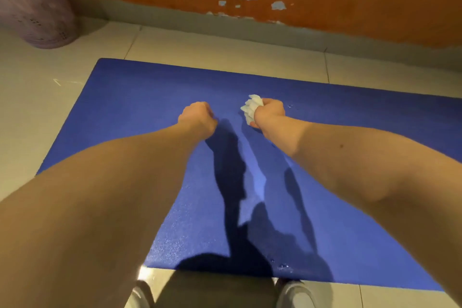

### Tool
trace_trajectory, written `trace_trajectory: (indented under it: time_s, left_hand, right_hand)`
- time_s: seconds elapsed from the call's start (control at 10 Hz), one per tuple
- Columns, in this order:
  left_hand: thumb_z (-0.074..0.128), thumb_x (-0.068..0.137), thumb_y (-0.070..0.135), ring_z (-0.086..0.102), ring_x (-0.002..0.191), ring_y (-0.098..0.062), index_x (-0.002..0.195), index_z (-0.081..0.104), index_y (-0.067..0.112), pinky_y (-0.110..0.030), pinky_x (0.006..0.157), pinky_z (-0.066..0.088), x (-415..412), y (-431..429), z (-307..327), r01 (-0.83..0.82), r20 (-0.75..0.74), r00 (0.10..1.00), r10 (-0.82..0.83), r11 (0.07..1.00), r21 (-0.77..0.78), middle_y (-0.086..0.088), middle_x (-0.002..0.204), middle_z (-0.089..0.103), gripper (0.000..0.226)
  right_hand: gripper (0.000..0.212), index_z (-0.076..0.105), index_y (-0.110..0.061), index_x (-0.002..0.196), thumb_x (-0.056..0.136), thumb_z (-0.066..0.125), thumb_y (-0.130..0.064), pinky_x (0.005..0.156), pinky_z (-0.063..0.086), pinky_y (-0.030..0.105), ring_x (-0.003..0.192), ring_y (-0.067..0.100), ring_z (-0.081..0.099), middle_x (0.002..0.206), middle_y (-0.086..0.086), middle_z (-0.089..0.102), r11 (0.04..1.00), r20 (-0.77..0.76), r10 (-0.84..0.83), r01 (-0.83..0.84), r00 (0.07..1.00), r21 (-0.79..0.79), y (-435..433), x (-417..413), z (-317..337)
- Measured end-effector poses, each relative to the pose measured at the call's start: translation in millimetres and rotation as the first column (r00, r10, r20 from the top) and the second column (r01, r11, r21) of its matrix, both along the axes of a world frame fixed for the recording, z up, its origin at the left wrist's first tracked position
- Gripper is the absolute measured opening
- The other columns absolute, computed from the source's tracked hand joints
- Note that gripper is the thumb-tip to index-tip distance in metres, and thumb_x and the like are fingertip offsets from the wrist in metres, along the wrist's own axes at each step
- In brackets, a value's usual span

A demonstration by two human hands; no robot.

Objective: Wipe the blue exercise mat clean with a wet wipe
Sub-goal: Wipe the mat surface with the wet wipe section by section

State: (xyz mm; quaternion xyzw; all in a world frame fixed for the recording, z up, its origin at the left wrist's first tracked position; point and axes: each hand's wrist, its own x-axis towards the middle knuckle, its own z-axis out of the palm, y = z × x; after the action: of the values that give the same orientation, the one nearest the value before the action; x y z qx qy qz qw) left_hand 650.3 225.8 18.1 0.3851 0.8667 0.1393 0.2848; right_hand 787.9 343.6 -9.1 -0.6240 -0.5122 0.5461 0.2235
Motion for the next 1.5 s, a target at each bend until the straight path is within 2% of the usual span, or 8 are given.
trace_trajectory:
  time_s: [0.1, 0.2, 0.4, 0.5, 0.6, 1.0, 1.3, 1.5]
  left_hand:
    - [0.065, 0.093, 0.027, 0.059, 0.108, -0.038, 0.115, 0.068, 0.009, -0.046, 0.089, 0.055, -10.1, 27.7, -21.8, 0.029, -0.057, 0.998, -0.030, 0.999, -0.018, -0.015, 0.116, 0.064, 0.028]
    - [0.066, 0.092, 0.035, 0.047, 0.123, -0.035, 0.125, 0.063, 0.018, -0.043, 0.093, 0.048, -20.7, 51.2, -45.9, 0.056, -0.152, 0.986, -0.066, 0.996, -0.070, -0.012, 0.129, 0.055, 0.037]
    - [0.068, 0.091, 0.044, 0.028, 0.138, -0.033, 0.141, 0.049, 0.021, -0.045, 0.101, 0.038, -45.3, 75.3, -76.3, 0.107, -0.258, 0.957, -0.136, 0.987, -0.123, -0.006, 0.150, 0.037, 0.058]
    - [0.070, 0.088, 0.050, 0.023, 0.141, -0.033, 0.150, 0.036, 0.023, -0.047, 0.108, 0.033, -53.5, 77.1, -85.8, 0.128, -0.280, 0.944, -0.178, 0.974, -0.188, -0.005, 0.156, 0.028, 0.076]
    - [0.070, 0.085, 0.056, 0.020, 0.143, -0.033, 0.155, 0.026, 0.028, -0.048, 0.111, 0.031, -56.0, 74.2, -95.4, 0.141, -0.232, 0.951, -0.205, 0.954, -0.266, -0.003, 0.160, 0.020, 0.087]
    - [0.065, 0.089, 0.057, 0.005, 0.150, -0.030, 0.159, 0.015, 0.034, -0.050, 0.119, 0.019, -54.1, 67.0, -104.5, 0.113, -0.202, 0.965, -0.166, 0.962, -0.250, 0.002, 0.167, 0.001, 0.089]
    - [0.064, 0.090, 0.057, 0.004, 0.150, -0.031, 0.159, 0.014, 0.035, -0.050, 0.119, 0.017, -53.8, 65.1, -103.3, 0.116, -0.190, 0.968, -0.166, 0.962, -0.248, 0.002, 0.167, 0.001, 0.088]
    - [0.064, 0.090, 0.057, 0.004, 0.150, -0.031, 0.158, 0.014, 0.036, -0.050, 0.120, 0.017, -53.0, 67.5, -102.7, 0.112, -0.193, 0.967, -0.166, 0.959, -0.261, 0.002, 0.167, 0.001, 0.087]
  right_hand:
    - [0.018, 0.066, -0.025, 0.084, 0.091, 0.057, -0.011, 0.087, 0.059, 0.043, 0.097, 0.031, 0.067, 0.108, 0.011, 0.070, 0.999, 0.060, 0.034, -0.032, 0.998, -0.033, 26.2, -19.6, -37.3]
    - [0.025, 0.076, -0.014, 0.104, 0.097, 0.052, -0.012, 0.065, 0.049, 0.033, 0.076, 0.021, 0.053, 0.091, 0.001, 0.064, 0.989, -0.042, 0.138, -0.135, 0.990, 0.062, 45.8, -34.6, -53.1]
    - [0.040, 0.066, -0.018, 0.129, 0.104, 0.039, -0.004, 0.069, 0.044, 0.014, 0.093, 0.018, 0.063, 0.112, 0.001, 0.070, 0.764, 0.176, 0.326, -0.369, 0.929, 0.529, 71.2, -56.1, -53.8]
    - [0.049, 0.036, -0.016, 0.157, 0.108, 0.038, -0.021, 0.125, 0.018, 0.042, 0.149, 0.035, 0.029, 0.155, 0.013, 0.039, 0.508, 0.616, 0.477, -0.768, 0.627, 0.389, 77.5, -53.0, -87.2]
    - [0.064, 0.012, -0.032, 0.163, 0.105, 0.027, -0.057, 0.121, -0.009, 0.062, 0.153, 0.046, -0.012, 0.170, 0.012, 0.001, 0.477, 0.809, 0.452, -0.868, 0.375, 0.136, 70.9, -50.9, -111.0]
    - [0.072, -0.003, -0.017, 0.164, 0.108, 0.020, -0.055, 0.126, -0.008, 0.048, 0.156, 0.028, -0.018, 0.170, 0.003, -0.016, 0.323, 0.844, 0.490, -0.945, 0.219, 0.058, 78.4, -93.9, -104.5]
    - [0.076, -0.006, -0.003, 0.161, 0.107, 0.012, -0.054, 0.127, -0.007, 0.046, 0.156, 0.030, -0.013, 0.170, 0.012, -0.011, 0.763, 0.893, 0.309, -0.645, 0.327, -0.028, 144.3, -30.2, -104.8]
    - [0.076, -0.004, -0.001, 0.161, 0.108, 0.019, -0.051, 0.127, -0.009, 0.044, 0.156, 0.031, -0.015, 0.169, 0.015, -0.011, 0.698, 0.830, 0.368, -0.715, 0.418, 0.050, 96.6, -74.8, -104.5]
